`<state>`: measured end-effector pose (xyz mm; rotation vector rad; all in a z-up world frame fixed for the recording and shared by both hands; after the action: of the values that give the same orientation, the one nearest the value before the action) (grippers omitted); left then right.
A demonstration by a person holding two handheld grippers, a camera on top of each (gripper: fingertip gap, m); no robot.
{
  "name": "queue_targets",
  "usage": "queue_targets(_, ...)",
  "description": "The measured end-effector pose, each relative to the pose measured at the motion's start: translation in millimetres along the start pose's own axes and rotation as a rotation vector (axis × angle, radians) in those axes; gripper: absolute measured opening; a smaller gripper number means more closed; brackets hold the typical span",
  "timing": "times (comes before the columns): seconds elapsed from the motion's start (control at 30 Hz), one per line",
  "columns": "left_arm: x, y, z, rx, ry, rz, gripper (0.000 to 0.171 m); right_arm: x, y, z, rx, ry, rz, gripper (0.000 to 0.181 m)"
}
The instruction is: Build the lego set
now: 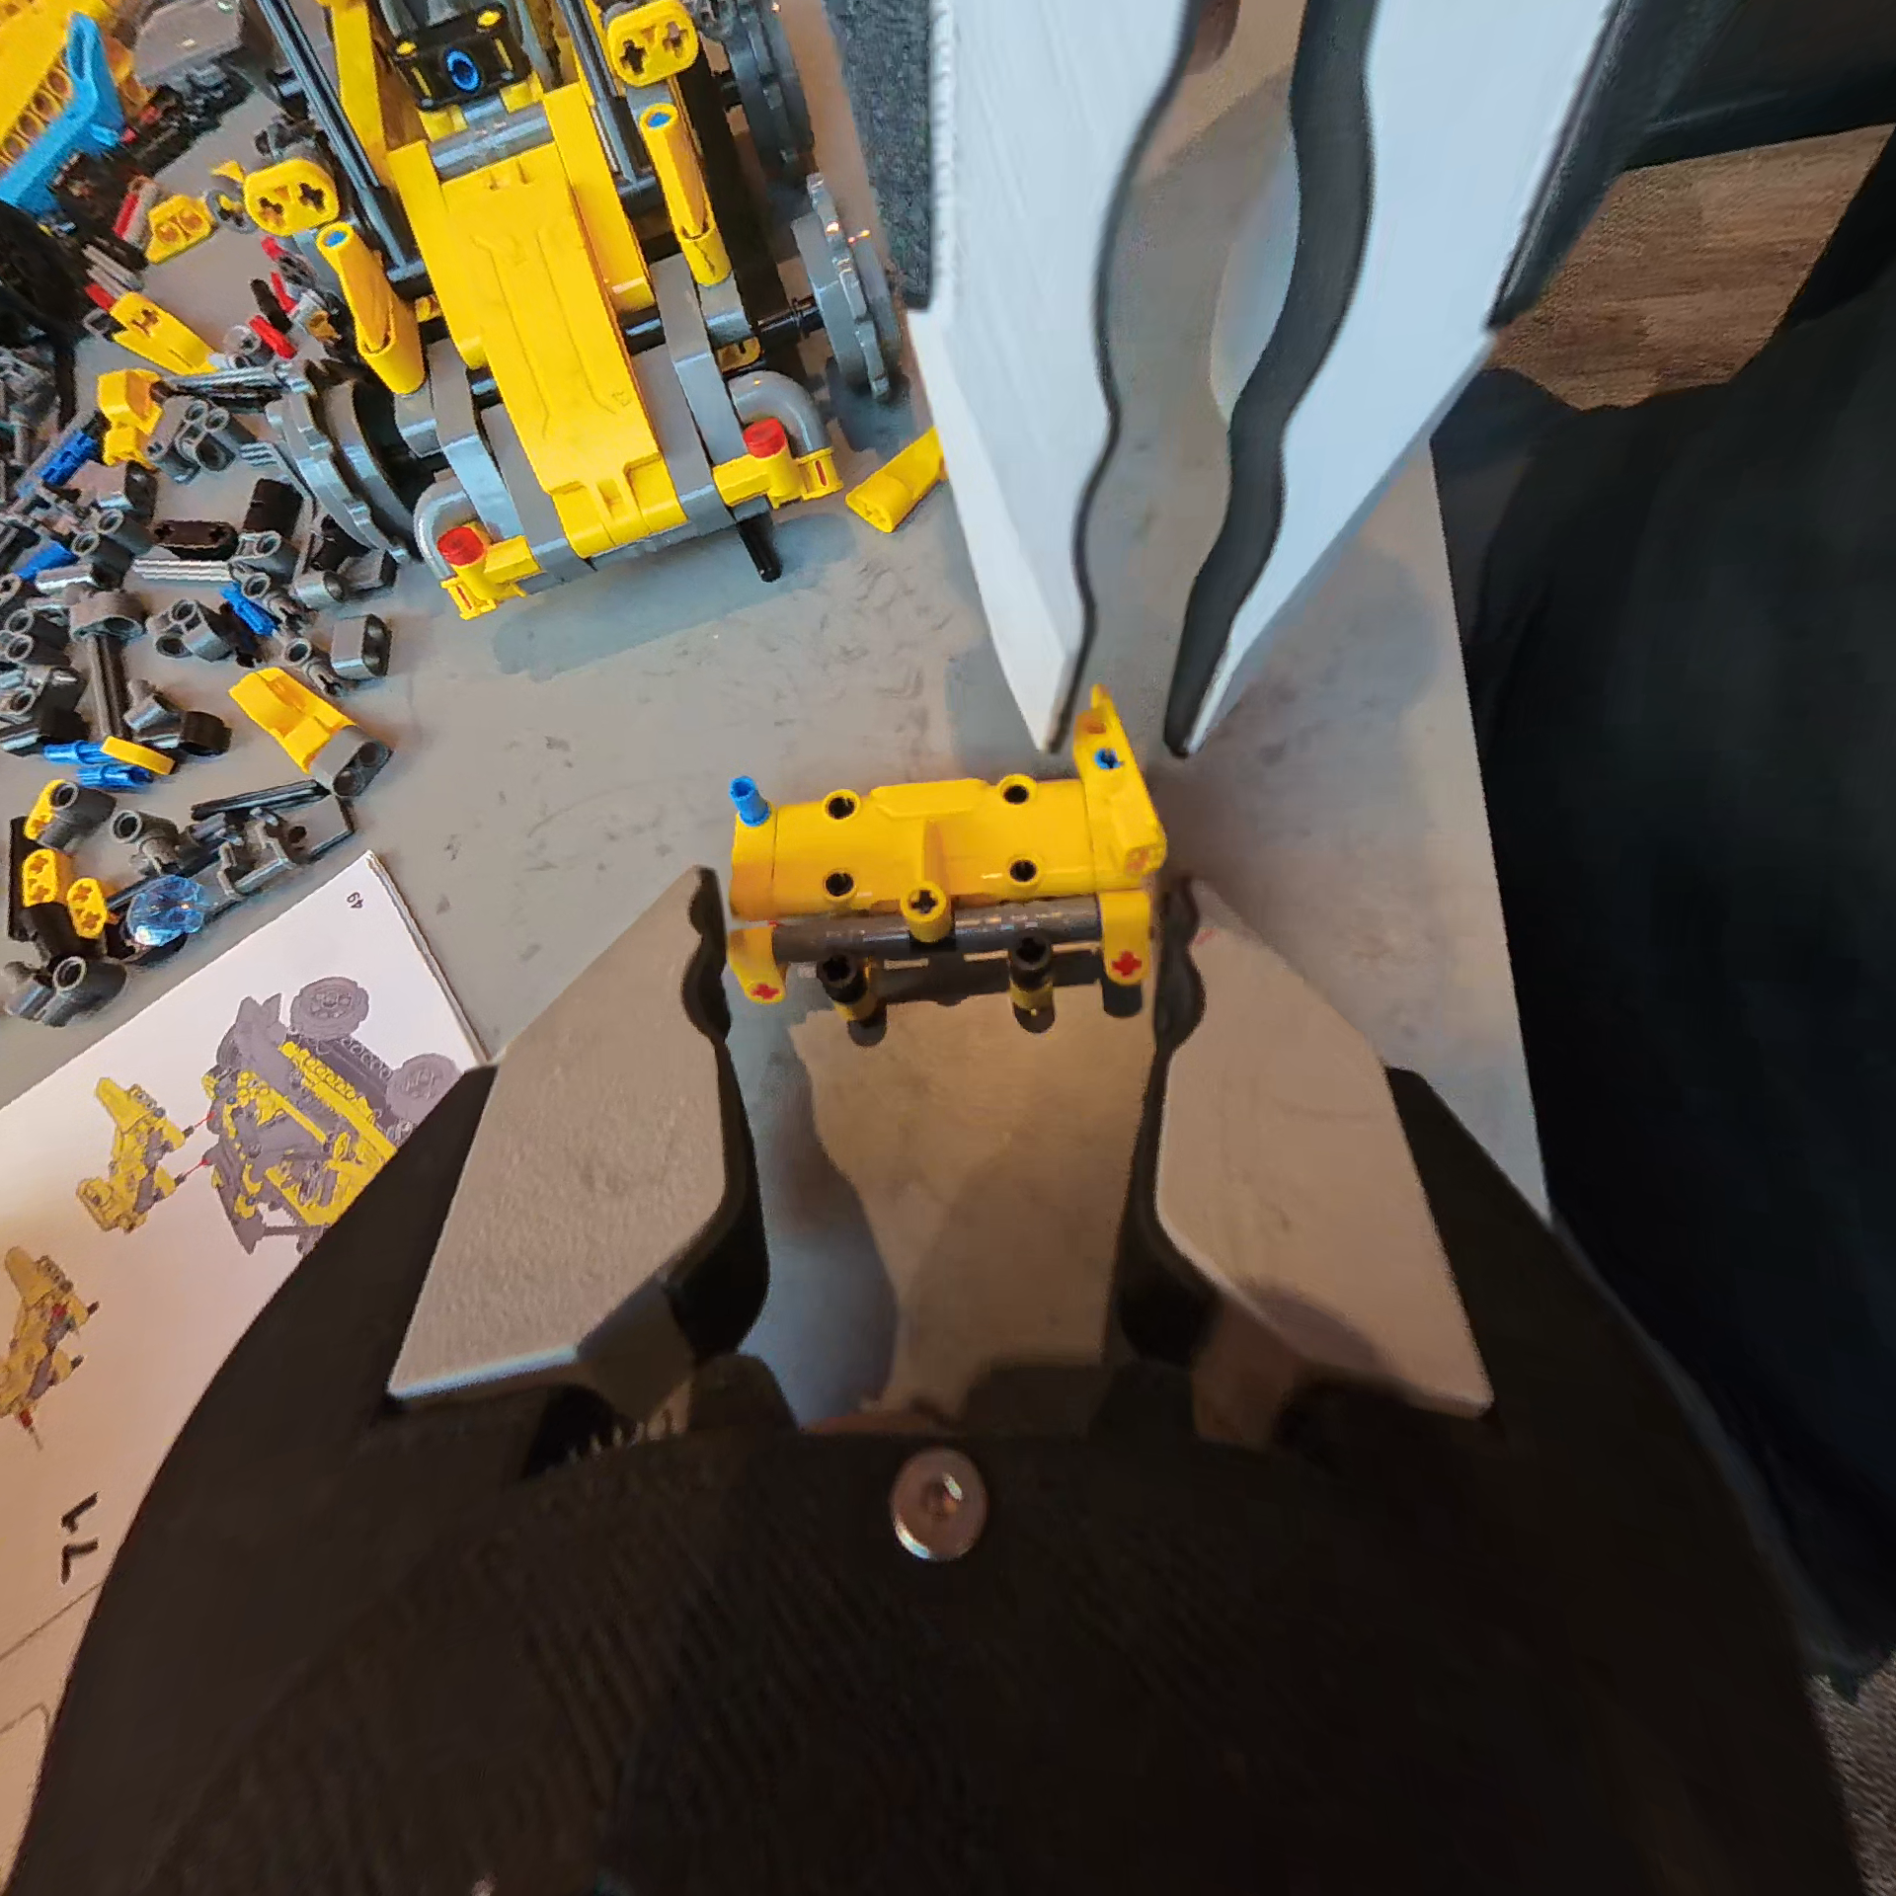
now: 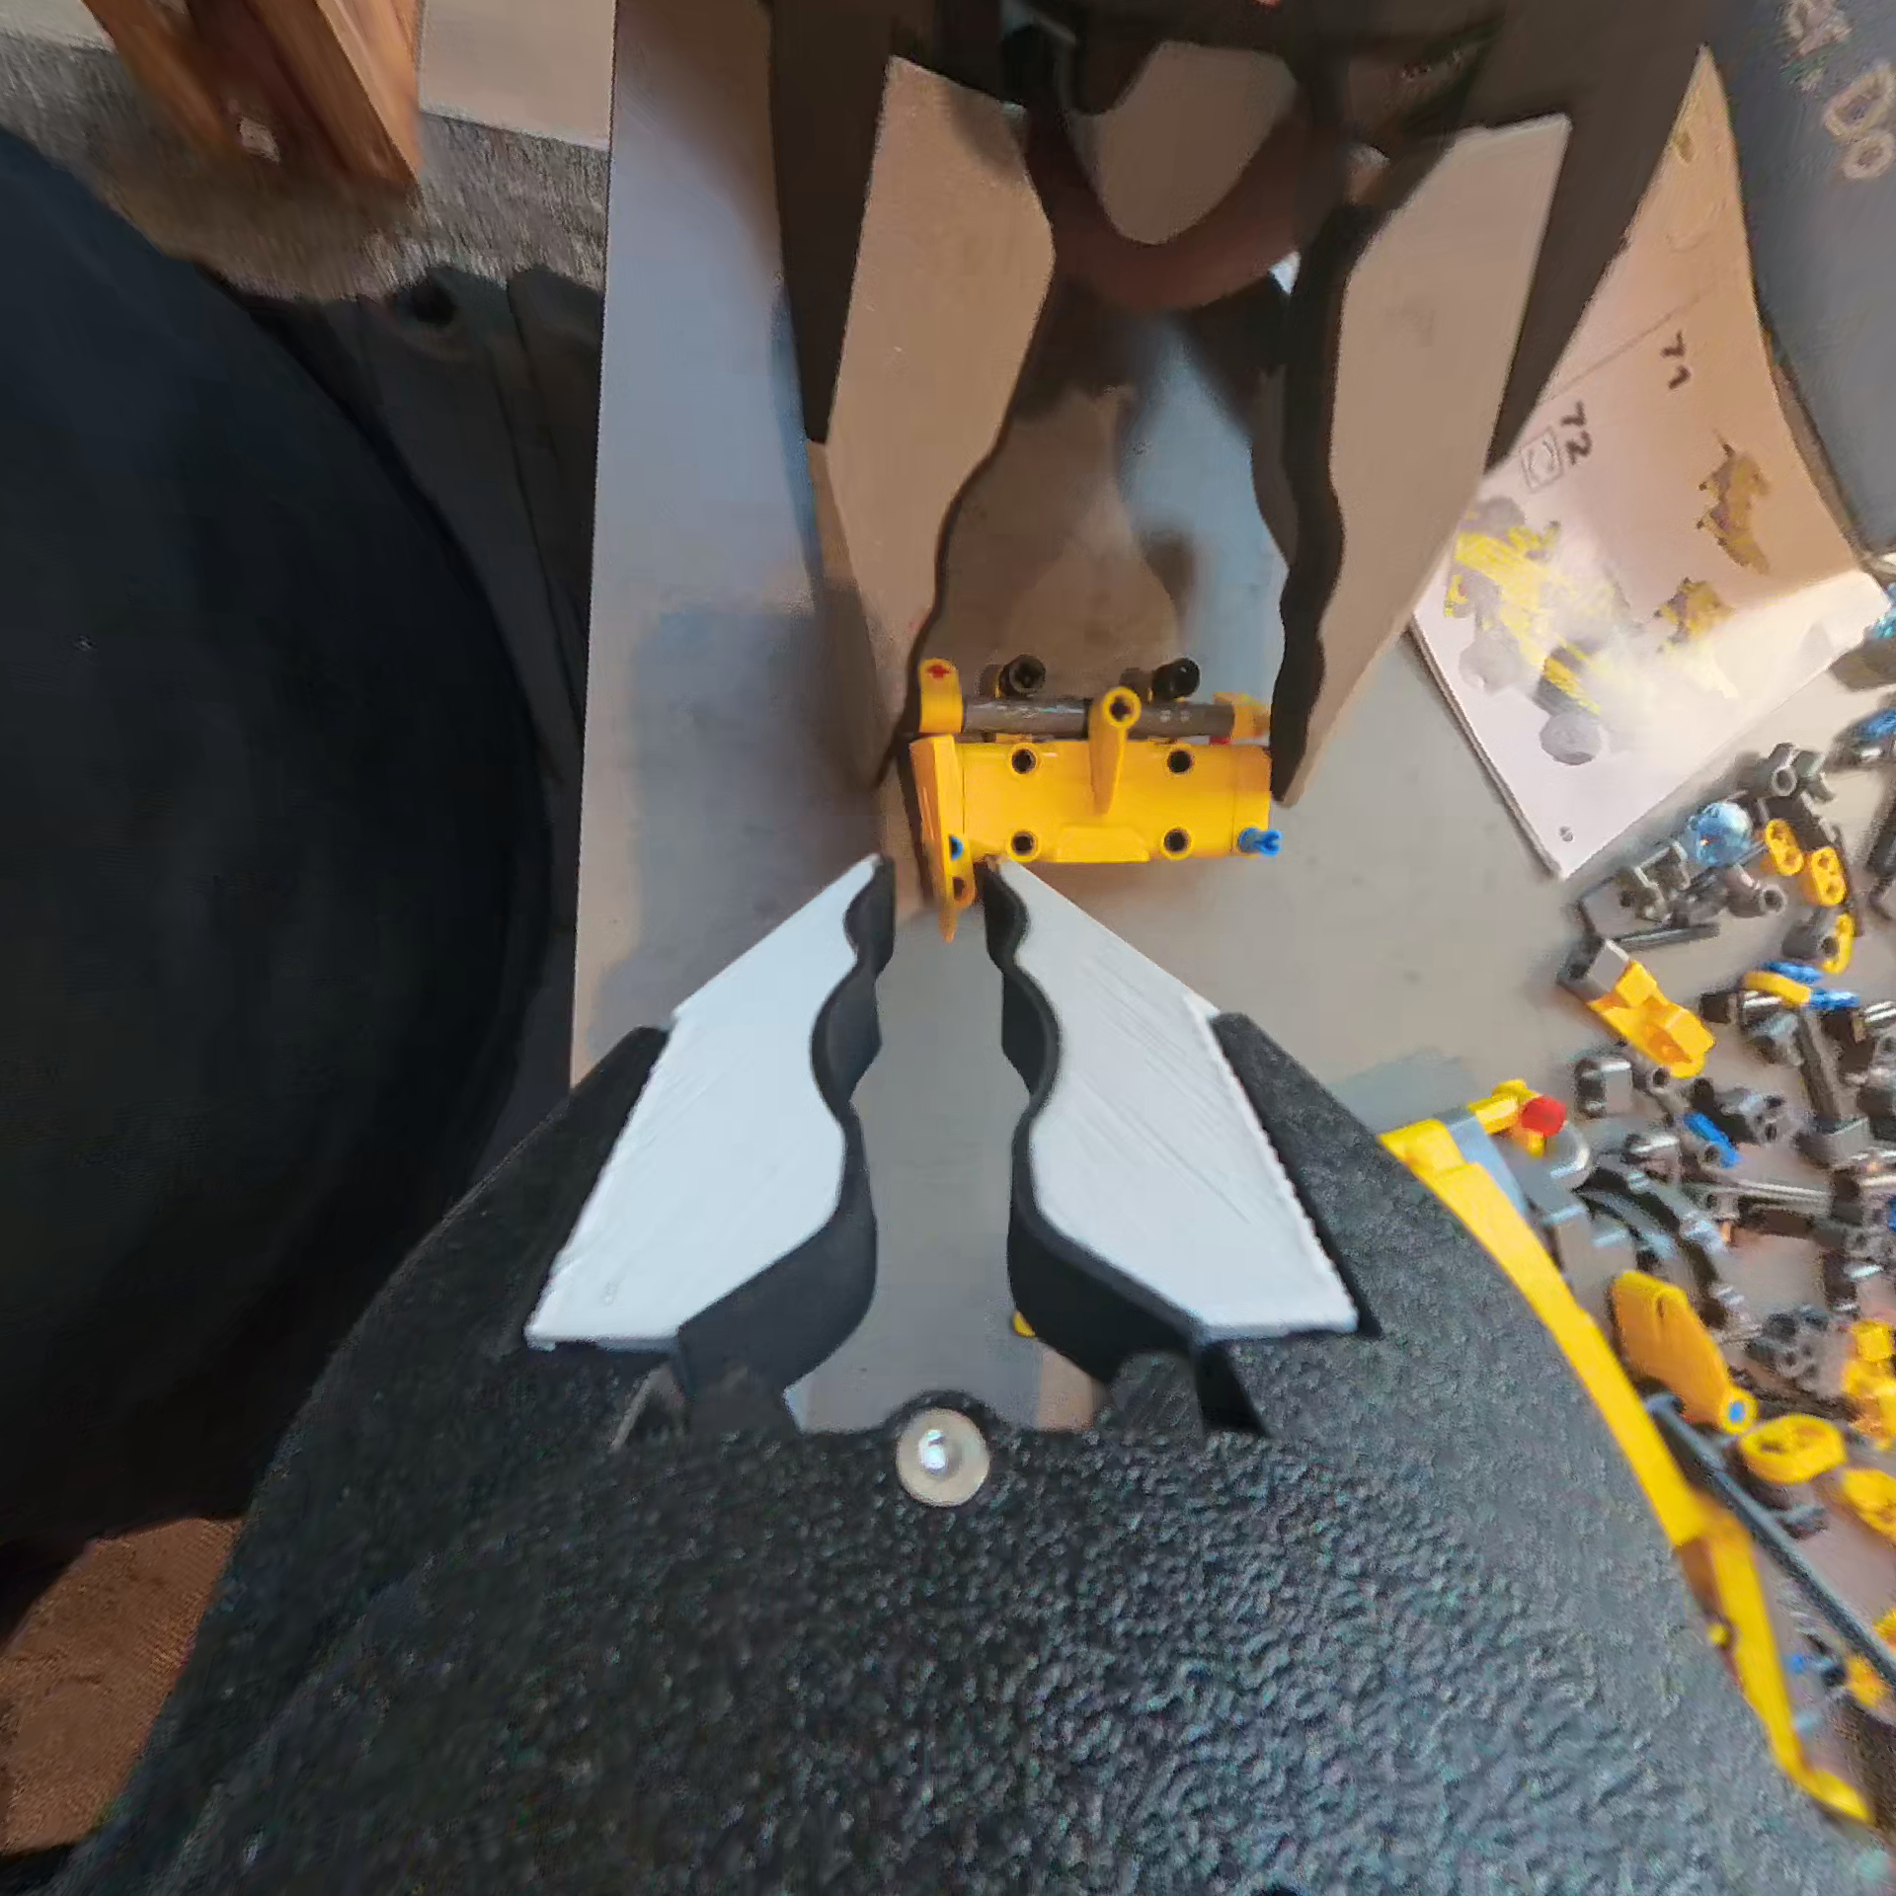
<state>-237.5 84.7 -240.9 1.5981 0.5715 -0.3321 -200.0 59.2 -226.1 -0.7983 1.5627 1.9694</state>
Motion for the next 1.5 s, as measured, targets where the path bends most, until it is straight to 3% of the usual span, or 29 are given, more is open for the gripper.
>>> queue_targets(0.03, -1.3, -0.1, 0.3, -0.003, 0.004, 0.002, 0.085, -0.9, -1.1, 0.8, 0.027, -0.005, 0.011, 0.021)
queue_targets(0.37, -12.0, -3.7, -2.9, -0.071, 0.055, 0.013, 0.075, 1.2, -4.1, 5.3, 0.147, 0.006, 0.097, 0.022)
queue_targets(0.53, -10.1, -6.6, 1.5, -0.081, 0.058, -0.018, 0.080, -5.8, -1.8, 4.7, 0.132, -0.024, 0.124, 0.022)
queue_targets(0.7, -26.4, -9.8, 4.3, -0.148, 0.119, 0.019, 0.083, -49.3, -13.2, 10.6, 0.159, -0.139, 0.214, 0.017)
queue_targets(0.87, -39.5, -9.4, 9.3, -0.216, 0.193, 0.066, 0.085, -107.4, -63.8, 30.6, 0.306, -0.335, 0.249, 0.013)
queue_targets(0.97, -41.2, -8.2, 10.0, -0.240, 0.221, 0.078, 0.085, -125.5, -84.9, 25.6, 0.427, -0.340, 0.322, 0.011)
queue_targets(1.23, -26.3, -6.6, 17.8, -0.265, 0.202, 0.031, 0.086, -85.6, -75.9, 4.0, 0.426, -0.329, 0.266, 0.016)
queue_targets(1.5, -34.4, 0.6, 11.9, -0.263, 0.266, 0.107, 0.077, -66.2, -77.1, 11.6, 0.382, -0.382, 0.240, 0.017)
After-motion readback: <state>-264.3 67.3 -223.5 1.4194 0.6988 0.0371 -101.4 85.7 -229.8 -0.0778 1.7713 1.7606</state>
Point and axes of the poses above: each gripper's, where its closed fingertips meet, x out along the fingers, y out of its top, z = x × y across the jaws, the point moved 2 cm from there along -x, back along the fingers, and after that the axes turned 10 degrees about z, right-handed, at the moved point
